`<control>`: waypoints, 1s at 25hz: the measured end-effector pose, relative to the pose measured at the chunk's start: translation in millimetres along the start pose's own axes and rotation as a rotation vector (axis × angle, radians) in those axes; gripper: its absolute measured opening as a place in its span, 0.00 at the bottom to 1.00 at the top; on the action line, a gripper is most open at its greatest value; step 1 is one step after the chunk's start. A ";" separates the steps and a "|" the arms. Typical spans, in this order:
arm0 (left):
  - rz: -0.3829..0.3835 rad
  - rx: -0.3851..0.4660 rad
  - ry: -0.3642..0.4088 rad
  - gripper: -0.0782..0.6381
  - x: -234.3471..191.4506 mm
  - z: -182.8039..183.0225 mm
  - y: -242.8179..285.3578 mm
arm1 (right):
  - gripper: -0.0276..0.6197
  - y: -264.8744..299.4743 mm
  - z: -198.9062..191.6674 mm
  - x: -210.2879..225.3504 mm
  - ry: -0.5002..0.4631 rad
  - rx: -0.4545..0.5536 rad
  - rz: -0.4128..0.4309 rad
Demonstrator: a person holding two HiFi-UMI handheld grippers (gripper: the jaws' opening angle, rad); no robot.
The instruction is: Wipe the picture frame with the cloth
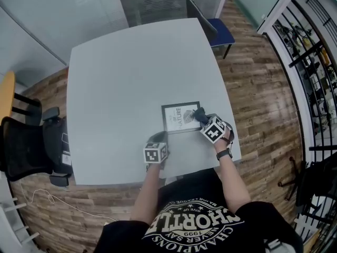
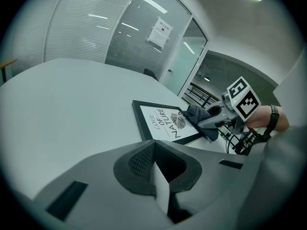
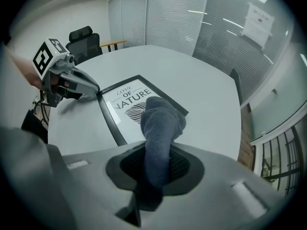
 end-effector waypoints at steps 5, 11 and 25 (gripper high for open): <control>-0.001 -0.001 0.001 0.10 1.7 -0.4 0.9 | 0.15 1.5 -2.8 1.7 0.001 -0.010 -0.010; -0.005 0.002 0.006 0.10 -0.6 -0.7 -0.3 | 0.15 -1.3 31.9 -16.0 -0.036 0.073 0.049; -0.010 -0.003 0.022 0.10 -0.2 -0.2 0.4 | 0.14 47.0 124.7 -112.6 -0.354 0.102 0.277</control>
Point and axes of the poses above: the fingertips, and each gripper's own axes: y forward along the fingers, x to its right, z out of its top, the point moved 6 cm from there along -y, backward along the fingers, and after that the axes turned 5 degrees about z, right-handed, at the moved point
